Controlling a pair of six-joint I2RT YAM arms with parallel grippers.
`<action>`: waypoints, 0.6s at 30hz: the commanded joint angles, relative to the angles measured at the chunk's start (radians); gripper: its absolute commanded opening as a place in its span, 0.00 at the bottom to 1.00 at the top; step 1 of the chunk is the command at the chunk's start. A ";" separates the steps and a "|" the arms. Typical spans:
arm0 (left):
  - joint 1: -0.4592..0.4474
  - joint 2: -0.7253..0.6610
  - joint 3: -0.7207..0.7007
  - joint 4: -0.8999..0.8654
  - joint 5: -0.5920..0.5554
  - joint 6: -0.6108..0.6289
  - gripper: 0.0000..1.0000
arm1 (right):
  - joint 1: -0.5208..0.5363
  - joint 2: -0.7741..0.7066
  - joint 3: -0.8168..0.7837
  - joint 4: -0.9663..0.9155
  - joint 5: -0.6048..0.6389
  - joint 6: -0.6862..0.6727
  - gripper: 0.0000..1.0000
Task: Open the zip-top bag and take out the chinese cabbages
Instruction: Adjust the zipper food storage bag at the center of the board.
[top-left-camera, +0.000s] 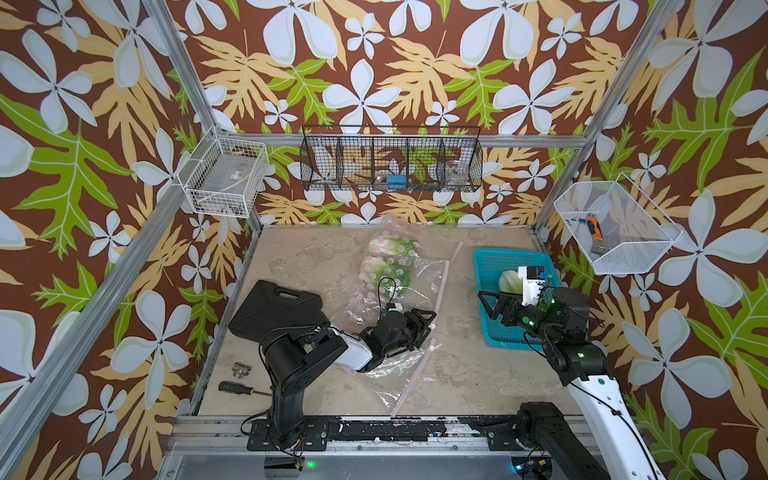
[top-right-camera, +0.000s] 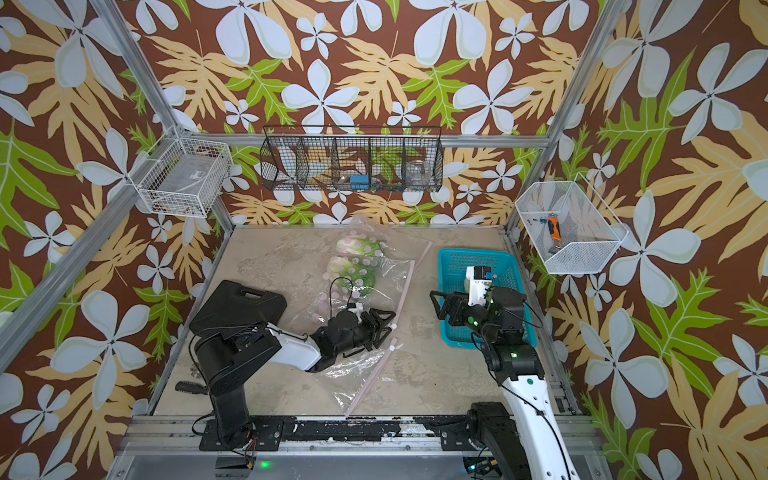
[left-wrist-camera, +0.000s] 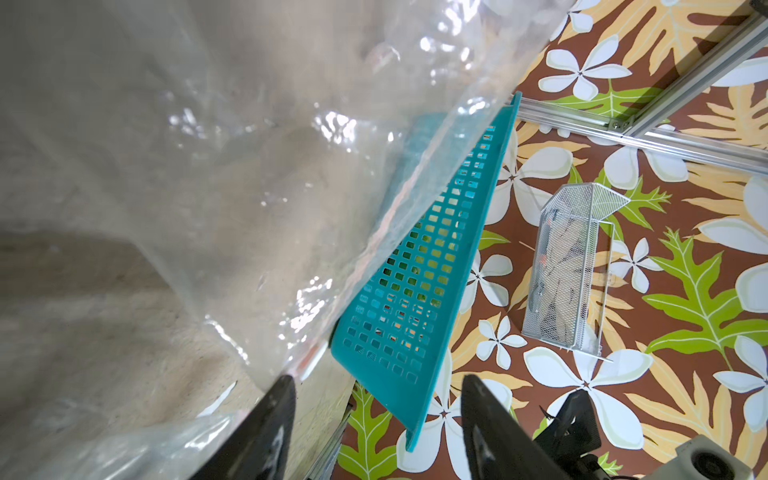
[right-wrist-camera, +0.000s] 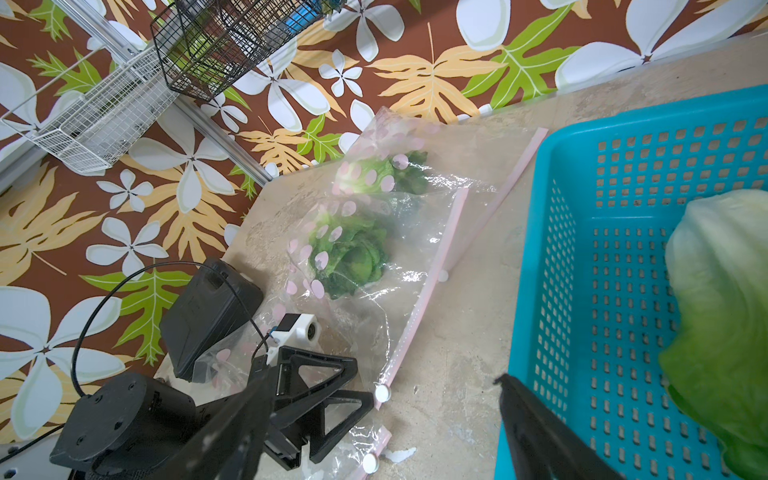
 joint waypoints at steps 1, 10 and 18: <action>-0.001 -0.010 -0.013 0.001 -0.024 0.001 0.66 | 0.001 -0.001 0.007 0.008 -0.010 -0.003 0.85; -0.003 -0.019 0.003 -0.131 -0.056 0.110 0.70 | 0.014 0.014 -0.007 0.048 -0.010 0.021 0.83; -0.002 0.028 0.055 -0.160 -0.112 0.138 0.63 | 0.029 0.022 0.007 0.047 -0.003 0.015 0.83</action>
